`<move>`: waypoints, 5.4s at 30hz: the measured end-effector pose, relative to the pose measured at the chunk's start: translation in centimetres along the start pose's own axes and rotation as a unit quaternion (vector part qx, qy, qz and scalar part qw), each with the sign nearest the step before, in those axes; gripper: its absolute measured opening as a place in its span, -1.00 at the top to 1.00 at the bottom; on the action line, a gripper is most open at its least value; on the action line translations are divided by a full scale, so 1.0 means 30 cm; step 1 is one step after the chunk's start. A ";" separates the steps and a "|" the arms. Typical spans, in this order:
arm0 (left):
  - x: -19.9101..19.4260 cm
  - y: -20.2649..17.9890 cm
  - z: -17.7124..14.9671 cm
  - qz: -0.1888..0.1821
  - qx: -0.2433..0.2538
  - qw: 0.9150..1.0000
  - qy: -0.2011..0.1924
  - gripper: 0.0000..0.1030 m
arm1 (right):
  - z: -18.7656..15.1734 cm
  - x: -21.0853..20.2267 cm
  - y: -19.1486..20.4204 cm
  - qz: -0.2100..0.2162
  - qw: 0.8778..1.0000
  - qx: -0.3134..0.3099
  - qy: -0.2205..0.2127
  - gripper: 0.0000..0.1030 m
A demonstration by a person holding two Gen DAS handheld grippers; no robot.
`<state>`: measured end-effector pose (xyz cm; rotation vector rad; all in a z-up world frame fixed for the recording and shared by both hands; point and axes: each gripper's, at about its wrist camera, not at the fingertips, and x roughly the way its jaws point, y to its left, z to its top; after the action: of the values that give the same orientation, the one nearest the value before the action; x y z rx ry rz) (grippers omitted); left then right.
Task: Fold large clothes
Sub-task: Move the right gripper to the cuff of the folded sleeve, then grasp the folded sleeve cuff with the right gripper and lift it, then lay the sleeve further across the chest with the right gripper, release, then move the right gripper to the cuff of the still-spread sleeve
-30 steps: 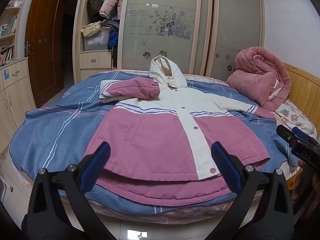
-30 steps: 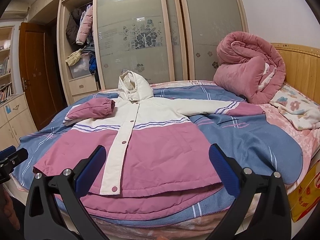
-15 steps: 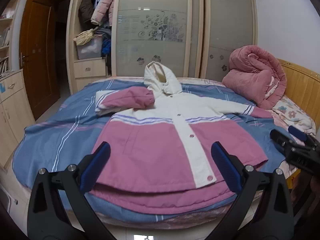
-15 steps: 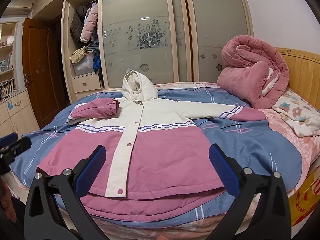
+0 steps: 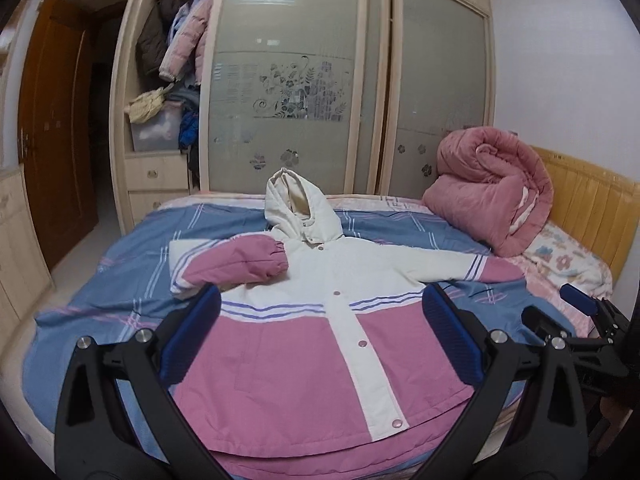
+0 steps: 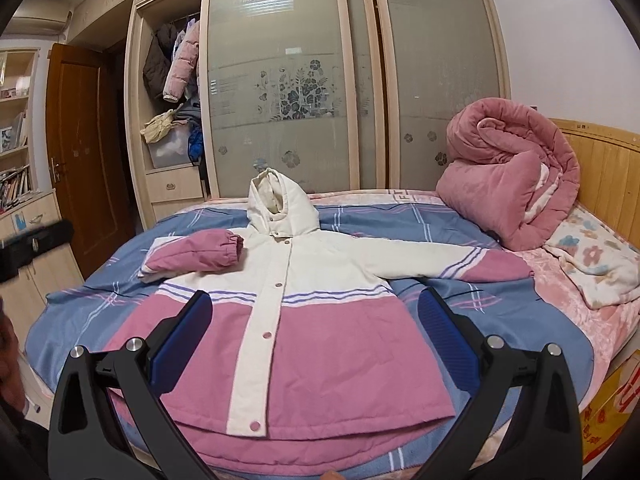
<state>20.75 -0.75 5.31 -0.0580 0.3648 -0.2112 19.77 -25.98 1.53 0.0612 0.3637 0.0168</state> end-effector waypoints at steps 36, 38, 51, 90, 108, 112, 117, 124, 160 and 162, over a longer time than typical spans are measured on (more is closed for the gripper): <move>0.201 0.457 0.057 -0.056 -0.063 0.995 0.058 -0.96 | -0.063 1.624 0.374 0.253 0.815 0.420 0.309 -0.74; 0.222 0.466 0.060 -0.063 -0.077 0.993 0.057 -0.96 | -0.079 1.682 0.396 0.250 0.803 0.438 0.316 -0.73; 0.315 0.454 0.040 -0.047 -0.079 0.992 0.085 -0.96 | 0.164 1.701 0.518 0.246 0.870 0.321 0.281 0.64; 0.390 0.202 0.012 0.030 -0.044 0.994 0.098 -0.96 | 0.104 0.813 -0.258 -0.059 0.990 0.085 0.093 -0.97; 0.020 -0.093 -0.028 -0.024 0.016 0.996 0.080 -0.96 | -0.069 -0.059 -0.129 -0.102 0.993 0.024 0.058 -0.97; -0.033 -0.127 -0.042 -0.017 0.040 0.996 0.076 -0.96 | -0.076 -0.099 -0.104 -0.110 0.992 0.018 0.052 -0.97; -0.090 -0.143 -0.027 0.010 0.040 0.997 0.060 -0.96 | -0.058 -0.142 -0.069 -0.112 0.993 0.010 0.036 -0.97; -0.116 -0.113 -0.007 0.013 0.019 0.998 0.052 -0.96 | -0.030 -0.161 -0.048 -0.101 0.994 0.011 0.027 -0.97; 0.090 -0.051 -0.005 0.010 0.015 0.996 0.089 -0.96 | 0.070 0.057 -0.449 -0.064 0.986 0.144 0.050 -0.97; 0.112 -0.045 -0.003 0.010 0.012 0.996 0.092 -0.96 | 0.087 0.078 -0.542 -0.045 0.981 0.181 0.045 -0.97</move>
<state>23.53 -2.79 4.18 -0.0115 0.5451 -0.2025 22.96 -42.29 2.10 0.4045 0.4573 -0.1369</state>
